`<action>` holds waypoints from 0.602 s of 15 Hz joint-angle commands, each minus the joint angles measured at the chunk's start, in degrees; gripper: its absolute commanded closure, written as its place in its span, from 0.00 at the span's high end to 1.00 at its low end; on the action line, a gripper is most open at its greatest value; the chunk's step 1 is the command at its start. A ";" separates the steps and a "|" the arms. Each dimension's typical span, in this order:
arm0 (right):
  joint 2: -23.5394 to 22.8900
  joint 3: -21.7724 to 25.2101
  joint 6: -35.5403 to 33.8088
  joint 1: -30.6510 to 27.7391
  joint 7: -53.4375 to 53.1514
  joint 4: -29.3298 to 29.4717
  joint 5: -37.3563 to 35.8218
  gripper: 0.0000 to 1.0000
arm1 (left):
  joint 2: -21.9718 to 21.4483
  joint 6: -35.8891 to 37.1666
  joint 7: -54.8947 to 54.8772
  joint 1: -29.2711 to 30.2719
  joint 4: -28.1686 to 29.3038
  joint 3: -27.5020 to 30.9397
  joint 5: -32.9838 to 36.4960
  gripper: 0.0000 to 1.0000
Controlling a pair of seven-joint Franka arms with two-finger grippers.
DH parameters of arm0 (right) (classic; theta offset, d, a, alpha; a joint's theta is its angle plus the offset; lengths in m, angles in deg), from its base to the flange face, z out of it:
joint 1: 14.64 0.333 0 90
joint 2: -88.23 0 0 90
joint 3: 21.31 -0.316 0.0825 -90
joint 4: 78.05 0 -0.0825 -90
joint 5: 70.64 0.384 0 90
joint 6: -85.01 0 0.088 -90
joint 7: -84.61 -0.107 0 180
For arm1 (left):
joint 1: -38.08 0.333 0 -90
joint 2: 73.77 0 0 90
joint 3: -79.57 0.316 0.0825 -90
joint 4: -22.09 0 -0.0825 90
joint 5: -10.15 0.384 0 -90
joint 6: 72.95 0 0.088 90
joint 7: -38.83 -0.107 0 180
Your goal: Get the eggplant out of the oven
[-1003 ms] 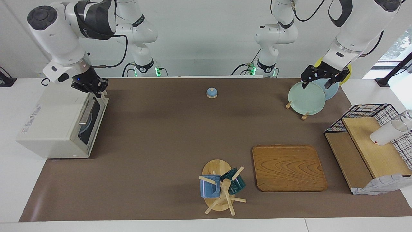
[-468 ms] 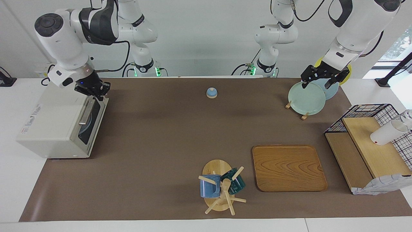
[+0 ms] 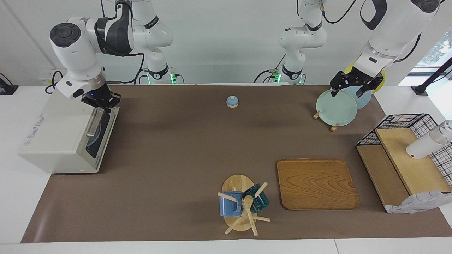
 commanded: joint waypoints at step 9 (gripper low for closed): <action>-0.80 -0.28 8.41 -4.30 7.06 -5.74 -2.45 0.00 | -0.83 -0.48 -0.06 -0.34 0.77 0.15 1.18 1.00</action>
